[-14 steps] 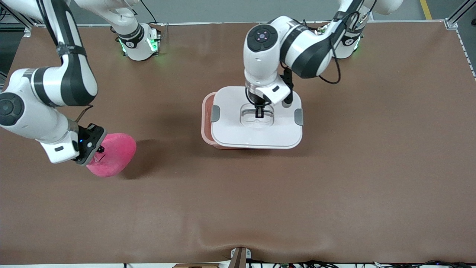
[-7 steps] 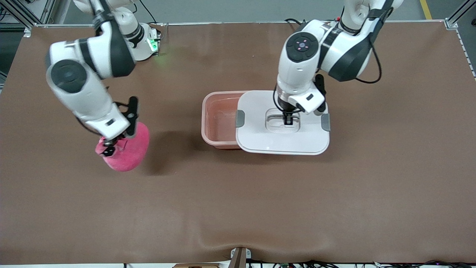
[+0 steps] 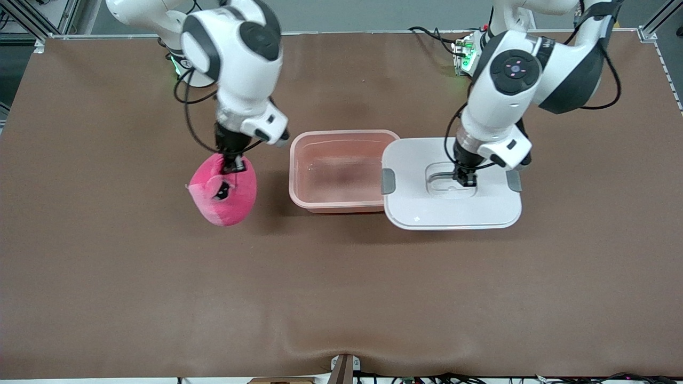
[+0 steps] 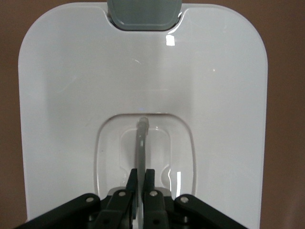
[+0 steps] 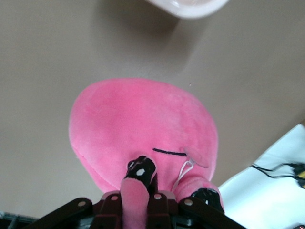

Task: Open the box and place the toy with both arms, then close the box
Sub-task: 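Lift the lid off with the left gripper while the right gripper lifts the plush, then lower the pink plush into the box with the right gripper and release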

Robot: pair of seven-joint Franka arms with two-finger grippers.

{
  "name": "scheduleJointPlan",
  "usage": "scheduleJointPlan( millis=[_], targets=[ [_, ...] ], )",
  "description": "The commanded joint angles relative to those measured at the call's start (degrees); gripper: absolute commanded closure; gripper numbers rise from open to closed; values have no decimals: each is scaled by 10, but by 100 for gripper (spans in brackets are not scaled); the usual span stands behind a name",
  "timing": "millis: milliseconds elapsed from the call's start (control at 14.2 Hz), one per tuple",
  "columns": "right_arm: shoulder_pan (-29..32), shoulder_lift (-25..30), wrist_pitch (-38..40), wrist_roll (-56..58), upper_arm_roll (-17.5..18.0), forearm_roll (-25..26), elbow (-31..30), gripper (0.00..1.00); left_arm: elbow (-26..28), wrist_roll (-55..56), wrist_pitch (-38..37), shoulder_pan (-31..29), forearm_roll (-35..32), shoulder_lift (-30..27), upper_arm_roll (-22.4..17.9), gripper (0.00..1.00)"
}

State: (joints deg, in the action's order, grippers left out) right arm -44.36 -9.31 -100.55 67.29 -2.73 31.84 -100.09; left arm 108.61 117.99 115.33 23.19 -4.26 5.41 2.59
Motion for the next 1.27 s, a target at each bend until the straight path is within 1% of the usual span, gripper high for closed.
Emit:
scheduleJointPlan(
  millis=[0,141,282,423,635,846,1058,1129,1199],
  targets=[
    [-68,-29,55,-56,-8,59,38,100,48,-7,23,-21,-8,-36,6,100],
    [-111,-69,95,-84,-8,92,78,100,87,-21,57,-41,-8,-58,6,100],
    [-135,-99,112,-106,-8,102,103,100,125,-71,80,-66,-8,-79,6,100],
    [-150,-126,121,-122,-8,102,124,100,130,-79,80,-97,-7,-81,7,100],
    [-185,-150,144,-167,-9,103,141,100,138,-98,80,-101,-7,-86,5,100],
    [-196,-159,145,-174,-9,102,143,100,142,-145,79,-112,-7,-88,6,100],
    [-213,-169,147,-190,-9,102,147,100,144,-151,79,-126,-7,-93,6,100],
    [-210,-173,146,-189,-9,101,155,97,144,-160,79,-127,-7,-93,6,100],
    [-208,-178,146,-189,-9,101,161,56,144,-173,77,-127,-7,-93,6,100]
  ],
)
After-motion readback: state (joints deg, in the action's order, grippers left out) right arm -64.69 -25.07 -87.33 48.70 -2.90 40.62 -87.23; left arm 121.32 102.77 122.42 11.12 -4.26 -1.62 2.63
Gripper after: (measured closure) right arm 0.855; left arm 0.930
